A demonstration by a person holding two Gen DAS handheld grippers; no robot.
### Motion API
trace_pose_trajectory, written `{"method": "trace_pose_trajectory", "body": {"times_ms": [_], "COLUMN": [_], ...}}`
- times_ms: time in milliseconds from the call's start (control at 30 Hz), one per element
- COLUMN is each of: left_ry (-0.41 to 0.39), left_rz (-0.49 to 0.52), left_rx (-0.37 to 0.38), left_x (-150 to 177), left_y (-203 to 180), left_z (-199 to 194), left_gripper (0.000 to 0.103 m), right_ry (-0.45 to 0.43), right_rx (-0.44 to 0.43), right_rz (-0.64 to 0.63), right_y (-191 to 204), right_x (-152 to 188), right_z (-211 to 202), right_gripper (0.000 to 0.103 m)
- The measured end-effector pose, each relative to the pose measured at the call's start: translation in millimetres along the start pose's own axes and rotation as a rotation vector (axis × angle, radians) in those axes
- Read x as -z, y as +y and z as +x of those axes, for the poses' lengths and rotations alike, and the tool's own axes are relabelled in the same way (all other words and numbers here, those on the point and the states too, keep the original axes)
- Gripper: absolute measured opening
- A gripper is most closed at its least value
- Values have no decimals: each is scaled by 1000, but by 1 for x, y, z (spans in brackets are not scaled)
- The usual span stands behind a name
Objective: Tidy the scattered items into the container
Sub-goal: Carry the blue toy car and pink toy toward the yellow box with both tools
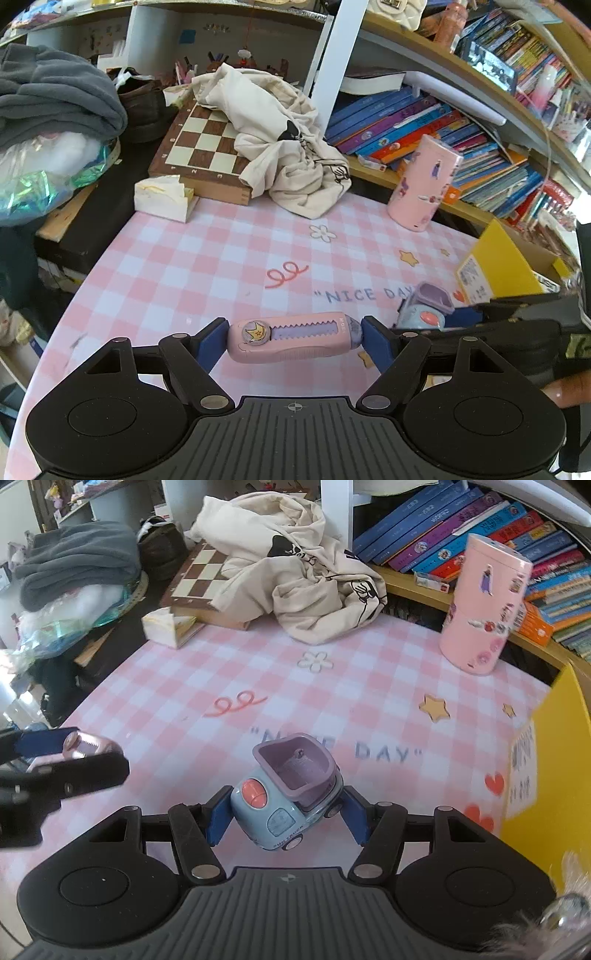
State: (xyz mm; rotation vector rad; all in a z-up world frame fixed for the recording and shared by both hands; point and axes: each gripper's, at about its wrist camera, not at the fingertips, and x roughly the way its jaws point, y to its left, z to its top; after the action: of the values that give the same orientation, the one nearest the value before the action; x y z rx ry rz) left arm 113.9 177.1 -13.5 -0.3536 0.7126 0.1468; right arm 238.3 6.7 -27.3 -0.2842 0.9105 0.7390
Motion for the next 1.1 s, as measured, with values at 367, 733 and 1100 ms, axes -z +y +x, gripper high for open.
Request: {"method": "trace_pose_trajectory", "body": {"times_ms": [367, 733, 1100], "left_ry": [20, 26, 58], "left_rz": [-20, 41, 102], "left_rx": [95, 174, 269], "left_x": [29, 45, 55], "left_y": [-7, -26, -48], "left_z": [-39, -60, -62], "left_gripper": [79, 79, 79], "right_ry": [14, -6, 1], "right_rx": [15, 80, 172], "right_rz": [74, 186, 296], "right_y": [7, 6, -6], "right_x": [64, 114, 153], "right_z": [-51, -91, -121], "right_gripper": [60, 60, 60]}}
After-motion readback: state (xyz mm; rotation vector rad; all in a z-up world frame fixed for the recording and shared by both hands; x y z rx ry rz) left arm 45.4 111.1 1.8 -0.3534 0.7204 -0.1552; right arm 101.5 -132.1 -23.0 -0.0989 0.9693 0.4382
